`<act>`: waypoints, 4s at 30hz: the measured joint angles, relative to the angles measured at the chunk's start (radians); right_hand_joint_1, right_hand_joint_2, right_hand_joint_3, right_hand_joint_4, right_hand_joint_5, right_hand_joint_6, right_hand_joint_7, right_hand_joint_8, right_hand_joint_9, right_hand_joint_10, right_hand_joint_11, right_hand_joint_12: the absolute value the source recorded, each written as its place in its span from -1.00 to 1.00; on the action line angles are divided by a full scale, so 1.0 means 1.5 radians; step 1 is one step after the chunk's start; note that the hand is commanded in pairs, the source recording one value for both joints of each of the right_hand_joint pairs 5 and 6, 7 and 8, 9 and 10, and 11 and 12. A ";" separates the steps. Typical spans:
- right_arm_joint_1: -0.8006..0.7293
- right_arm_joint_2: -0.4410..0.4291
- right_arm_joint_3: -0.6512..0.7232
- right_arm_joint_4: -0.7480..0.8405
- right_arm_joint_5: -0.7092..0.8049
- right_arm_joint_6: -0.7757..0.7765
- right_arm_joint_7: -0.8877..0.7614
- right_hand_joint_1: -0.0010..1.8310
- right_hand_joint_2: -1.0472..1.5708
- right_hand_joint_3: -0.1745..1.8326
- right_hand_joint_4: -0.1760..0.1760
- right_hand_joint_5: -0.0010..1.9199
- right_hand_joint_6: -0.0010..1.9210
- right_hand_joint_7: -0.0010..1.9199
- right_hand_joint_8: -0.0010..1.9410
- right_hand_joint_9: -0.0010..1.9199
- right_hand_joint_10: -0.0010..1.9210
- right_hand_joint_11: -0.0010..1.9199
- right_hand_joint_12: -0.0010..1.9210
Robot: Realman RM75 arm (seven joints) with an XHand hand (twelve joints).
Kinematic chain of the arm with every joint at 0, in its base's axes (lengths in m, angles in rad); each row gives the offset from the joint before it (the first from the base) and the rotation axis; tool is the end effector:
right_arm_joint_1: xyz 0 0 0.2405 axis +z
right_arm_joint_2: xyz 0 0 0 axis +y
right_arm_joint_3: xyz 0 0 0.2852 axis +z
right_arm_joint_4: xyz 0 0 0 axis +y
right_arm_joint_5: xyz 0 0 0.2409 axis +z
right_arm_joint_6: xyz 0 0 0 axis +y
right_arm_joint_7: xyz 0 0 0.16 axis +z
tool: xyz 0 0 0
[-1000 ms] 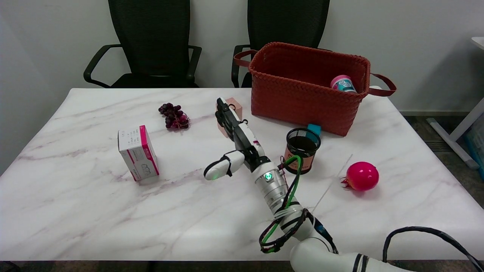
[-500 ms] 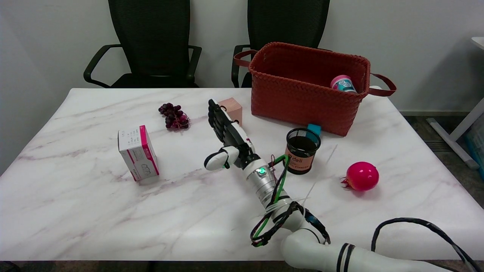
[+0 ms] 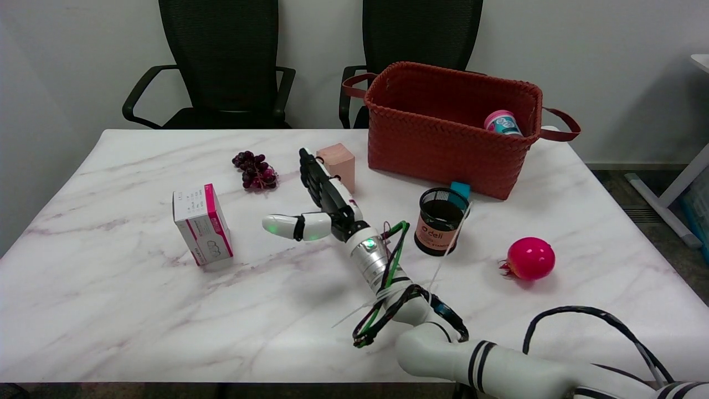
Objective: Pick up the white paper box.
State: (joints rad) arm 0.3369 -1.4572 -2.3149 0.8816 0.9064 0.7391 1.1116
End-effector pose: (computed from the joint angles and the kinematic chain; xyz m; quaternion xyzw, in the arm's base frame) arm -0.3533 -0.4336 0.1400 0.5650 -0.5092 0.5082 0.4040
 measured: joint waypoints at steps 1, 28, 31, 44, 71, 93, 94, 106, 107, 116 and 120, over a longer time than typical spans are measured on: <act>0.006 -0.003 0.000 -0.008 -0.001 -0.001 -0.002 0.36 -0.06 -0.19 0.00 -1.00 -1.00 -1.00 -1.00 -1.00 -1.00 -1.00 -1.00; 0.096 -0.081 -0.009 -0.108 -0.014 -0.068 -0.084 0.34 -0.25 0.03 0.00 -1.00 -1.00 -1.00 -1.00 -1.00 -1.00 -1.00 -1.00; 0.103 -0.092 -0.010 -0.122 -0.015 -0.072 -0.091 0.34 -0.27 0.04 0.00 -1.00 -1.00 -1.00 -1.00 -1.00 -1.00 -1.00 -1.00; 0.146 -0.143 -0.013 -0.199 -0.015 -0.090 -0.114 0.30 -0.39 0.02 0.00 -1.00 -1.00 -1.00 -1.00 -1.00 -1.00 -0.99 -0.99; 0.221 -0.235 0.006 -0.336 -0.010 -0.112 -0.121 0.25 -0.41 -0.09 0.00 -1.00 -1.00 -1.00 -1.00 -1.00 -1.00 -1.00 -1.00; 0.249 -0.282 0.016 -0.394 -0.009 -0.142 -0.123 0.30 -0.21 -0.42 0.00 -0.95 -0.95 -0.98 -0.98 -0.98 -0.98 -1.00 -1.00; 0.249 -0.283 0.017 -0.396 -0.009 -0.144 -0.124 0.30 -0.21 -0.42 0.00 -0.95 -0.95 -0.98 -0.98 -0.98 -0.98 -1.00 -1.00; 0.255 -0.295 0.031 -0.420 -0.009 -0.157 -0.125 0.26 -0.13 -0.56 0.00 -0.92 -0.92 -0.94 -0.94 -0.97 -0.97 -1.00 -1.00; 0.255 -0.296 0.032 -0.421 -0.008 -0.158 -0.125 0.26 -0.13 -0.58 0.00 -0.91 -0.91 -0.92 -0.92 -0.96 -0.96 -1.00 -1.00; 0.257 -0.300 0.037 -0.427 0.003 -0.161 -0.126 0.26 -0.09 -0.79 0.00 -0.89 -0.89 -0.42 -0.43 -0.59 -0.59 -0.93 -0.93; 0.257 -0.301 0.038 -0.427 0.014 -0.161 -0.125 0.28 -0.09 -0.86 0.00 -0.89 -0.89 -0.36 -0.37 -0.51 -0.51 -0.90 -0.90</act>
State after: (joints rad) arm 0.7219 -1.9091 -2.2573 0.2405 0.9272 0.4982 0.9235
